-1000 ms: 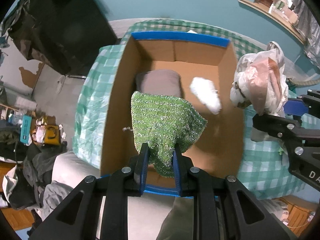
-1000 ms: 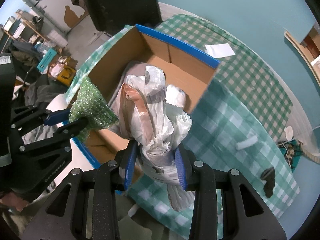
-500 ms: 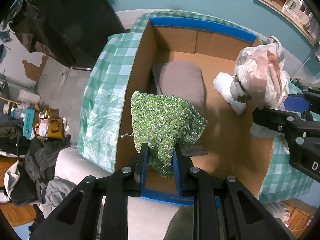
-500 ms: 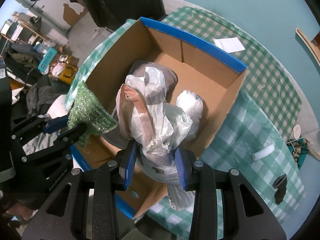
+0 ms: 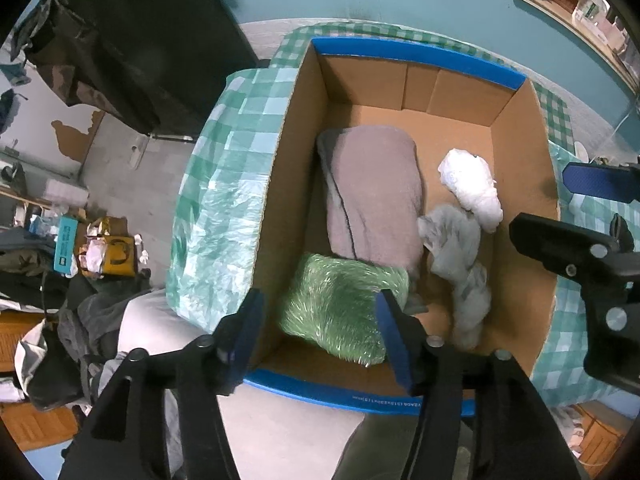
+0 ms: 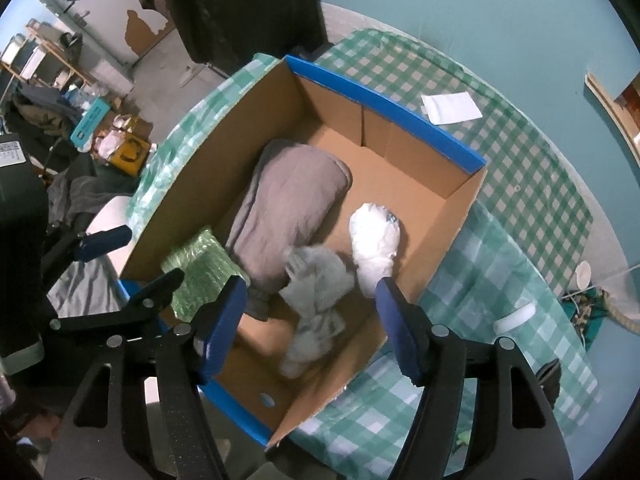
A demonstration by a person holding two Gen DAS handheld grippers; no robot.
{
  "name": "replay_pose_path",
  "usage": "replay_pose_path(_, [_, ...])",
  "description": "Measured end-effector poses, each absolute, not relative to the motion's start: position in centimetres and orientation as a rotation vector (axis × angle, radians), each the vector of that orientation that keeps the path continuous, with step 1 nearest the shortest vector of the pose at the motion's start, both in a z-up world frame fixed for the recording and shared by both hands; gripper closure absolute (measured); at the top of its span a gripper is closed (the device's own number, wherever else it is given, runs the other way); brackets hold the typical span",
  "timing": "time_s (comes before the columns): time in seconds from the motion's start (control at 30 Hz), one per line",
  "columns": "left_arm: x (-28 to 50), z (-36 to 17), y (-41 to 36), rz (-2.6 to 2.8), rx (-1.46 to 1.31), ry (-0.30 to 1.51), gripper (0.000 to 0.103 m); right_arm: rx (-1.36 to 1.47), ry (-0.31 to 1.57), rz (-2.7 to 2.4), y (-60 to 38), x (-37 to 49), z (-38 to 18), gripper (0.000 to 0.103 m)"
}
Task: Organize soft objects
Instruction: 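Open both tools to drop the scrubber and bag into the box, then move both tools away from the box toward the lime cloth and grey sock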
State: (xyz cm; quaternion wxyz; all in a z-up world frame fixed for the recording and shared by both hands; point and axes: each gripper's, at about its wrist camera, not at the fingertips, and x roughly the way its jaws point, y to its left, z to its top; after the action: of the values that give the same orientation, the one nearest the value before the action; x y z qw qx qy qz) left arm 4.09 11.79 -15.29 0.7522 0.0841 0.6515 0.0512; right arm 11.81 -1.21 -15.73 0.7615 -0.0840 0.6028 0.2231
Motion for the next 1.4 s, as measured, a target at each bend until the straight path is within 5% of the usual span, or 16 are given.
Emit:
replay_pose_path(0.23, [3.4, -14.3, 11.0, 0.105, 0.197, 1.402, 0.028, -0.174, 1.304, 0.474, -2.3, 11.3, -15.2, 0.034])
replay_pose_path(1.4, [0.6, -12.4, 1.1, -0.079, 0.340, 1.373, 0.027, -0.019, 1.294, 0.302, -15.0, 5.4, -13.5, 0.033])
